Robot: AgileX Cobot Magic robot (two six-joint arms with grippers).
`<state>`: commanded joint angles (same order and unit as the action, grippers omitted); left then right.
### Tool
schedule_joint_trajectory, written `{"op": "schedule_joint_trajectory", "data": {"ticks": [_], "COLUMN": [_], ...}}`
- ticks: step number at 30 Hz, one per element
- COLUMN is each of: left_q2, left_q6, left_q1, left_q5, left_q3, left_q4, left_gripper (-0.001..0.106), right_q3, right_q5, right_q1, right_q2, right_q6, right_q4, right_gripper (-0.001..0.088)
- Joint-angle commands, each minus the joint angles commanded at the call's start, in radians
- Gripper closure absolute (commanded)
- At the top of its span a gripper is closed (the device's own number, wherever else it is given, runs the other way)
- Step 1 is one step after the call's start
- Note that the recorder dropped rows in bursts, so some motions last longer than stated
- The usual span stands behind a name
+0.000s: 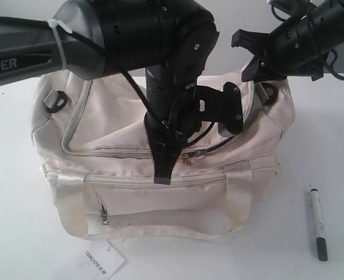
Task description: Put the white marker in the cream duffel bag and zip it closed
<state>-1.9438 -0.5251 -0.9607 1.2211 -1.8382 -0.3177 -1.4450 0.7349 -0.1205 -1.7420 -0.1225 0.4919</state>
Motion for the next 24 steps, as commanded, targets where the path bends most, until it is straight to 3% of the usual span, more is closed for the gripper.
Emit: {"op": "schedule_joint_trajectory", "data": {"ticks": [16, 24], "left_q2": [0.004, 0.074], "left_q6": [0.086, 0.106], "left_q1": [0.000, 0.000], "left_q5": [0.000, 0.000], "left_q3": [0.000, 0.000], "left_q4": [-0.030, 0.051], "left_gripper": [0.105, 0.105], "right_q3": [0.000, 0.000], "right_q5": [-0.002, 0.000], "right_q1": [0.000, 0.000], "right_q2": [0.000, 0.000], "right_q6": [0.000, 0.000], "right_q4": [-0.002, -0.002], "right_gripper": [0.0868, 0.0868]}}
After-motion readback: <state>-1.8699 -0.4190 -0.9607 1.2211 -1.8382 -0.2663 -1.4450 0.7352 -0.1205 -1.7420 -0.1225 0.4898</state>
